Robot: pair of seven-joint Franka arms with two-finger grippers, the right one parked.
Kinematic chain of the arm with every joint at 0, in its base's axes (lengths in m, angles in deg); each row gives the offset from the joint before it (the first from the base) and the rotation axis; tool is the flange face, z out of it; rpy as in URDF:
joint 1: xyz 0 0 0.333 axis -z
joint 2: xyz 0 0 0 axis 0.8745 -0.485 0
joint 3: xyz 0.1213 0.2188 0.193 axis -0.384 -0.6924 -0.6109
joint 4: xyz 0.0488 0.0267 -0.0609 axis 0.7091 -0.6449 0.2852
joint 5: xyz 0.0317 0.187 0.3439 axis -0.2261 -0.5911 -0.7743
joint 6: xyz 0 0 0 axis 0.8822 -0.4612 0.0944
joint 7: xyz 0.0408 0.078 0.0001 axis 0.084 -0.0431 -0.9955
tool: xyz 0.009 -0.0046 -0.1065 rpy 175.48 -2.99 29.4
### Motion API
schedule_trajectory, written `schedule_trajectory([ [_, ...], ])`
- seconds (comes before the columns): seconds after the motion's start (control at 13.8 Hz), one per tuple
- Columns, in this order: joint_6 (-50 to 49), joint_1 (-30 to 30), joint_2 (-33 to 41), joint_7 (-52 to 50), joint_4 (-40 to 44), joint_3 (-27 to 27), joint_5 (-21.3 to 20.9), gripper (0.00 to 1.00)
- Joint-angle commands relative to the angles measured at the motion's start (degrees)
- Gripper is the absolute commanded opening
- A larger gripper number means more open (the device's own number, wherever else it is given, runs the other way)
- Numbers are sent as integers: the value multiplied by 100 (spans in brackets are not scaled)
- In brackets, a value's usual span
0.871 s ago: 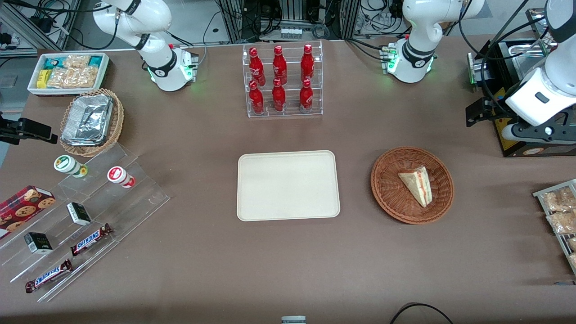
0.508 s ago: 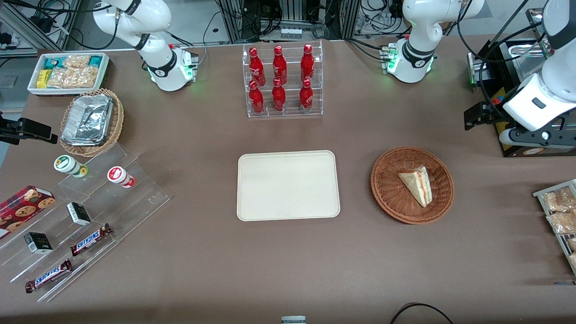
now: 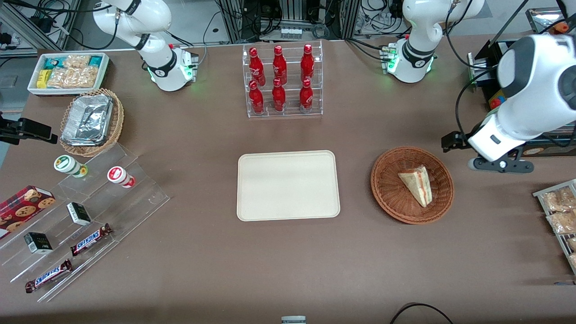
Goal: Place sandwich from basket to tray
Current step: 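Move the left gripper over the wicker basket above the sandwich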
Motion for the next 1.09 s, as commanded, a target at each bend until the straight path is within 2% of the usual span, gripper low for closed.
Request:
schedule_trajectory([
  [0.0,880,-34,143,-114,-784,33,-8,100],
  [0.36,2279,-34,187,-308,-1901,33,-8,100],
  [0.51,2457,-34,143,-421,-1999,33,-8,100],
  [0.58,2492,-34,126,-675,-1999,33,-8,100],
  [0.73,2606,27,-5,-1831,-1999,42,-16,100],
  [0.94,2712,45,-120,-2556,-1999,68,-16,100],
  [1.02,2825,45,-181,-3098,-1999,68,-16,100],
])
